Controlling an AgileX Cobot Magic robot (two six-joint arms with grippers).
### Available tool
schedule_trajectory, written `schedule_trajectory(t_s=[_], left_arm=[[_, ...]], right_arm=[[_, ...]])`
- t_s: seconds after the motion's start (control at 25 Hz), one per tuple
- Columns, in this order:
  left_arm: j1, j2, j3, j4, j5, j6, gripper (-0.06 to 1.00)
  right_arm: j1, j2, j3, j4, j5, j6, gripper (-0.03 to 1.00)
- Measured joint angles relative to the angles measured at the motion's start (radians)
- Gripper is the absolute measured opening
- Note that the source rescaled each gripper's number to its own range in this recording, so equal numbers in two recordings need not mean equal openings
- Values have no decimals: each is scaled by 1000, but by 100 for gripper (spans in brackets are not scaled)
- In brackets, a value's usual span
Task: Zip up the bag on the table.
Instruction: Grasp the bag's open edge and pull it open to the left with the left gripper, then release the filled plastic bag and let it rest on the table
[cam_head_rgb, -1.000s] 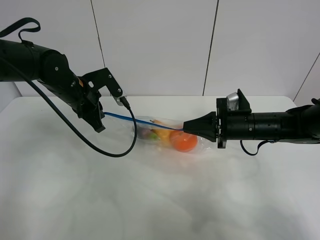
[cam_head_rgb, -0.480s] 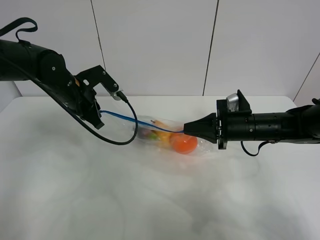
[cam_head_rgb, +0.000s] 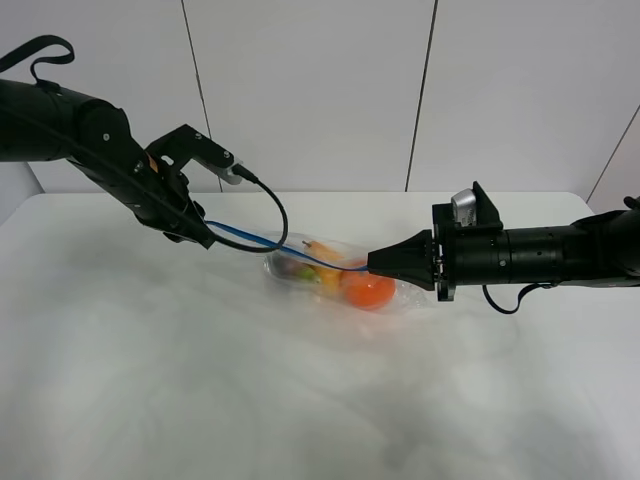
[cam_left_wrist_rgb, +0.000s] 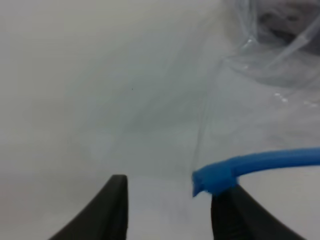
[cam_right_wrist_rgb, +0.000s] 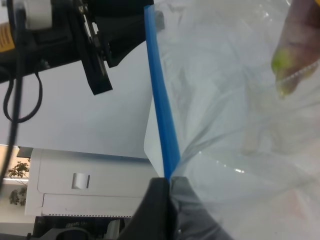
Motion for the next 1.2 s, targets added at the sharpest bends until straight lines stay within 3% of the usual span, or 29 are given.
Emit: schedule_trajectory(t_s=[0.28,0.48,0.76,1.2], left_arm=[[108,0,0,0,115,-201,80],[224,-7,-2,0,230,-239,80],[366,-61,-3,-5,298,-274,80],[400,-236,0,-34,284,-247,80]], right_arm=[[0,0,0,-21,0,-3,0],[0,0,0,-26,-1,-14,0],[0,0,0,-34,-4,-19,0],[0,0,0,-37,-10,-19,0]])
